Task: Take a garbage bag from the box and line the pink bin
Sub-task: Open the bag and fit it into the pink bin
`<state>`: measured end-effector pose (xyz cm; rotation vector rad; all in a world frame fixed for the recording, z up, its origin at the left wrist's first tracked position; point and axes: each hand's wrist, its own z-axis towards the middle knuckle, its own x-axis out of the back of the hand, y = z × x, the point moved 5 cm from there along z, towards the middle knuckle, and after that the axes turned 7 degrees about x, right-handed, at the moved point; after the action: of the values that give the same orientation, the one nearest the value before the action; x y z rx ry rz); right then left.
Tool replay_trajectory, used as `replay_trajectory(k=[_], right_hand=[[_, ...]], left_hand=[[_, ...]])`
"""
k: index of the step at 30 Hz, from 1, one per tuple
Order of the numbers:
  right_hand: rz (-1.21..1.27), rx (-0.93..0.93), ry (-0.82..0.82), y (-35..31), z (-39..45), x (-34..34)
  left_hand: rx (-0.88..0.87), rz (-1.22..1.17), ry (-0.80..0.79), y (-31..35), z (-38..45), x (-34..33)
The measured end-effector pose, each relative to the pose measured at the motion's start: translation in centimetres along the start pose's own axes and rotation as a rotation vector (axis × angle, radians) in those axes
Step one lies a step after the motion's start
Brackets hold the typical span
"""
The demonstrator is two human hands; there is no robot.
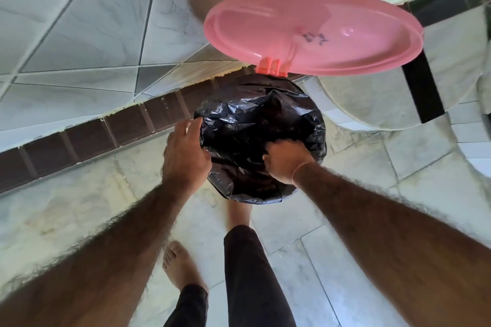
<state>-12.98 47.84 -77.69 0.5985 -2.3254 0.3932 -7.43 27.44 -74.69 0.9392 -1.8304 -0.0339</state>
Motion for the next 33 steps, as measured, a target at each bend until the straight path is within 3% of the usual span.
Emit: replay_trajectory(k=[4,8,12,14,17,19,25,33], right_hand=[[0.316,-0.003,-0.043,-1.6,3.7,3.8],[0.313,-0.092,0.114,-1.7,7.5,7.7],[0.404,-0.105,0.024,-1.1,5.5,5.7],[0.414,-0.111,0.219,-0.5,2.3,5.0],[0.264,-0.227,0.695,1.8,-2.6,5.4],[0.288,-0.378,0.795,3.8,-4.1,5.2],[0.842,-0.483,0.613,7.1,-1.8,4.0],[1.042,-0.536,0.362,9.6,0.5,3.1]], left_hand=[[0.000,-0.006,-0.003,0.1,0.0,0.0],[-0.007,0.015,-0.015,0.0,0.3,-0.1],[-0.021,0.018,0.002,0.0,0.2,0.5],[-0.045,0.028,0.081,0.4,-0.1,1.2],[-0.116,0.067,0.133,1.4,-0.1,1.6],[-0.168,0.062,0.103,2.3,0.4,1.2],[-0.216,0.021,-0.030,5.1,3.1,0.3],[0.053,-0.240,-0.266,4.7,6.7,-1.1]])
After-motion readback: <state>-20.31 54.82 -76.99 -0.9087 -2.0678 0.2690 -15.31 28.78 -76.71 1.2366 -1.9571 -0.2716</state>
